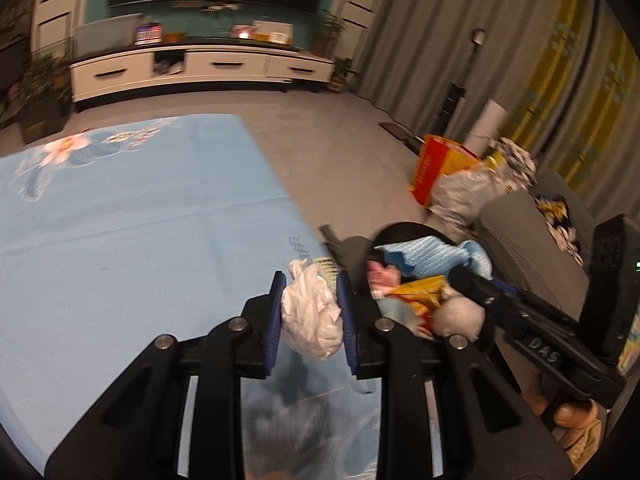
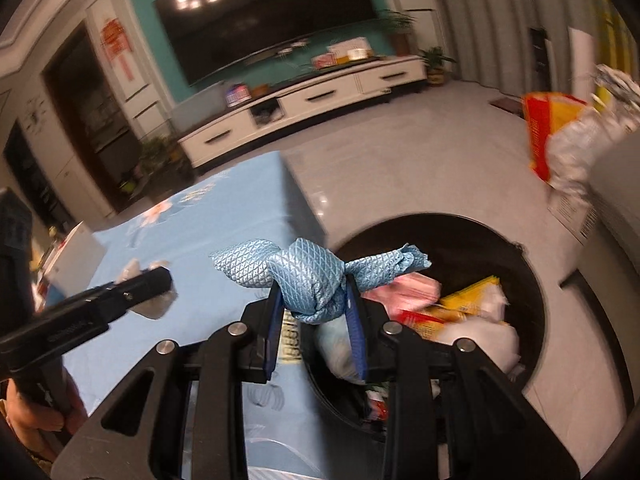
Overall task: Collect trash
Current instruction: 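Carry the tissue and blue cloth over the black bin and release both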
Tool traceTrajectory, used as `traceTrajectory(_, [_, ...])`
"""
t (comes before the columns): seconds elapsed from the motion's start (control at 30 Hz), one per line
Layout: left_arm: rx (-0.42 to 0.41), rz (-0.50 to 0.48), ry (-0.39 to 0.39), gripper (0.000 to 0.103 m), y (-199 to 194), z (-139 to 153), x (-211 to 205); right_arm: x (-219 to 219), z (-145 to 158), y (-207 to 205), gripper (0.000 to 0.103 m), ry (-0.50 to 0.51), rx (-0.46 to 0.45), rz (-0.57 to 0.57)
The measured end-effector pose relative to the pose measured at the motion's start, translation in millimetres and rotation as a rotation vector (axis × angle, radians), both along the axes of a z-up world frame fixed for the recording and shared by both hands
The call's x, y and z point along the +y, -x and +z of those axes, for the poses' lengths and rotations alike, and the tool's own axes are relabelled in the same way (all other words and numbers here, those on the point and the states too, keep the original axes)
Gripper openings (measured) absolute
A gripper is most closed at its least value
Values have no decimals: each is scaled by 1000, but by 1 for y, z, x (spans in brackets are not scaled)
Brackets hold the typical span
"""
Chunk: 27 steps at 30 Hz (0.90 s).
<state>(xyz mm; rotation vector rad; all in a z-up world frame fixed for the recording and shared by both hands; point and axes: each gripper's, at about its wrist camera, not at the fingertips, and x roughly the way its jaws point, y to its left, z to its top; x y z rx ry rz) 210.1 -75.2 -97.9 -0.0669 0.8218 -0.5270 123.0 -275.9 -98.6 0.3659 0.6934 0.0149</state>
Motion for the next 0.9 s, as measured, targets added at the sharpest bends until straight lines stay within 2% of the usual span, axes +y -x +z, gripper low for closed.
traceTrajectory(0.17, [1, -102, -17, 27, 6, -1, -55, -33, -12, 11, 30, -14, 35, -80])
traceTrajectory(0.37, [25, -171, -57, 27, 5, -18, -99, -60, -26, 16, 30, -38, 54, -132])
traceTrajectory(0.9, [83, -195, -146, 32, -4, -54, -134, -75, -55, 10, 33, -51, 131, -143])
